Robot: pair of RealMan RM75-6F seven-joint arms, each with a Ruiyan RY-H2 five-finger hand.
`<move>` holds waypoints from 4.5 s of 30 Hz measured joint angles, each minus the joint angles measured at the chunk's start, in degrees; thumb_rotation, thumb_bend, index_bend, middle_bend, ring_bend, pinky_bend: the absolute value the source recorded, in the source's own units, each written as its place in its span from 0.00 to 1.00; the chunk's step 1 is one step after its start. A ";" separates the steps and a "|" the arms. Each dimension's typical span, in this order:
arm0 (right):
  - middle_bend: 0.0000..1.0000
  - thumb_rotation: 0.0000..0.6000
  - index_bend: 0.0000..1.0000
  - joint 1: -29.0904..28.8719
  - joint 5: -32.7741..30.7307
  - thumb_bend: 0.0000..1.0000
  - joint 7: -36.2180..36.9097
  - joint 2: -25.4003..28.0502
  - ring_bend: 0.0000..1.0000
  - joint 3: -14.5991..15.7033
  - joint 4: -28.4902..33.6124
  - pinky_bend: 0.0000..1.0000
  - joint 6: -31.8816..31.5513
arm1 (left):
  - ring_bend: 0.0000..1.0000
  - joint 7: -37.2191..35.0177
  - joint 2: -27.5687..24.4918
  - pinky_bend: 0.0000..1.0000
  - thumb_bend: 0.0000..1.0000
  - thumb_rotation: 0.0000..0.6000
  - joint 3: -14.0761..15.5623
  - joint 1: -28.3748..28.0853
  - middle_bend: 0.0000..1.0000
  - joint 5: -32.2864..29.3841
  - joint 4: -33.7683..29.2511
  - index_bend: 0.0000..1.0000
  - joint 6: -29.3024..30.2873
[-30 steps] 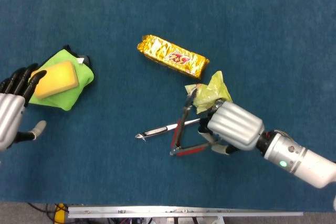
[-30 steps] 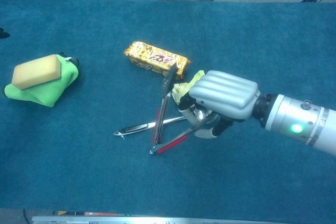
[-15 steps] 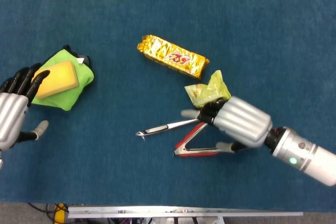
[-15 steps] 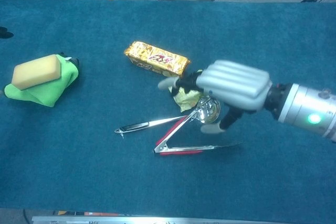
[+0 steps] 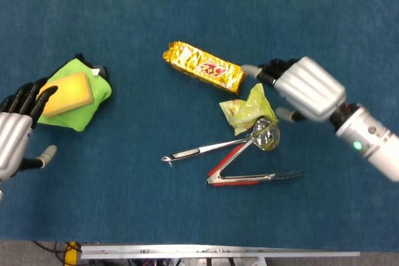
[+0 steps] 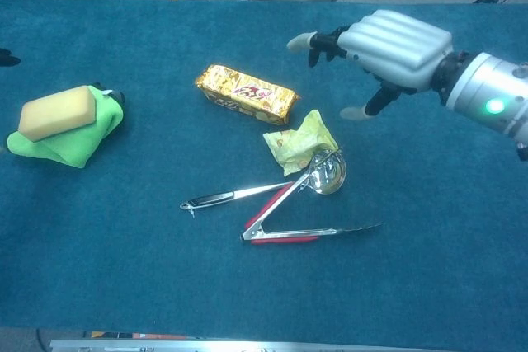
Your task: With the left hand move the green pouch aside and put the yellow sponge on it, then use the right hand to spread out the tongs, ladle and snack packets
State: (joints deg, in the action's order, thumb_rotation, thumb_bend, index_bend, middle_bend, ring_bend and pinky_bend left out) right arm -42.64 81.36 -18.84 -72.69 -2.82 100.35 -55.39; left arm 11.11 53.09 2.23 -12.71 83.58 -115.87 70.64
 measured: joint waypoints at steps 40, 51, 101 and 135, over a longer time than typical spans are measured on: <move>0.32 1.00 0.14 -3.87 -6.83 0.00 -18.78 -17.63 0.28 -0.58 -12.85 0.49 3.32 | 0.00 -4.00 -0.75 0.15 0.27 1.00 1.20 1.15 0.00 1.79 1.84 0.00 0.83; 0.32 1.00 0.14 -2.14 -5.29 0.00 -20.44 -13.40 0.28 3.23 -8.03 0.49 3.02 | 0.00 -4.70 -0.34 0.15 0.27 1.00 1.34 1.06 0.00 2.23 2.51 0.00 0.42; 0.46 1.00 0.29 -5.62 -14.61 0.00 -26.50 -19.98 0.28 1.36 -12.58 0.49 5.80 | 0.00 -5.43 -1.15 0.15 0.26 1.00 1.71 1.43 0.00 2.26 2.38 0.00 0.22; 0.62 1.00 0.53 -3.51 -16.92 0.00 -18.00 -15.59 0.41 -4.58 -15.04 0.49 0.08 | 0.00 -6.14 -0.76 0.15 0.27 1.00 1.32 1.04 0.00 2.28 3.02 0.00 -0.13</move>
State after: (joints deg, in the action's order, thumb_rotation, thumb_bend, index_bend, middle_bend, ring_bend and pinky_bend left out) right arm -46.15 64.44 -36.84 -88.28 -7.40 85.31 -55.32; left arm 4.97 52.34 3.55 -11.66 85.86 -112.85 70.50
